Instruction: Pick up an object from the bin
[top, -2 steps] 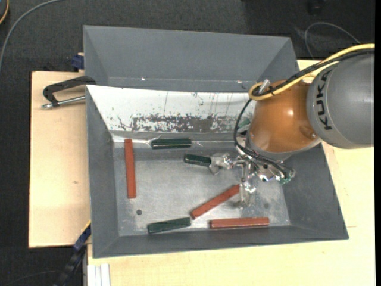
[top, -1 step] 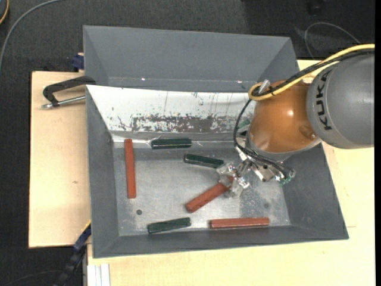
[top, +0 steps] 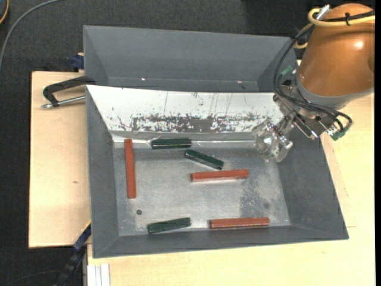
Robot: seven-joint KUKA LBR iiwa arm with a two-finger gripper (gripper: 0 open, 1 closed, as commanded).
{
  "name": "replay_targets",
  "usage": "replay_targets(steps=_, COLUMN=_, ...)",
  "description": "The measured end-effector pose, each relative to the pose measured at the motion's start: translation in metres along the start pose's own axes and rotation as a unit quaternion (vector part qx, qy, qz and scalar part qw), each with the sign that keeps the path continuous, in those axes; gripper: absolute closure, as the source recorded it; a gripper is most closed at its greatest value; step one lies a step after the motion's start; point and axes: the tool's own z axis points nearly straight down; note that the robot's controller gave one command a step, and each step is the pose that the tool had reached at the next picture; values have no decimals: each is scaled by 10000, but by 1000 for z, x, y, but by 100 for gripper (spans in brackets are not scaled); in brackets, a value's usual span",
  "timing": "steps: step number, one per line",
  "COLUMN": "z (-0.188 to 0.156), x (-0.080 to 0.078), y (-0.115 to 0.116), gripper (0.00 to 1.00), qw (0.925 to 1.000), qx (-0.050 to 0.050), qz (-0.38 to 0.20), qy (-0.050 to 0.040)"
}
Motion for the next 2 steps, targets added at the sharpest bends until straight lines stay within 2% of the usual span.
replay_targets(steps=1, z=5, x=1, y=1, gripper=0, qw=10000, qx=-35, qz=-4, qy=36)
replay_targets(steps=2, z=112, x=-72, y=17, gripper=0, qw=9996, qx=-70, qz=-277, qy=66)
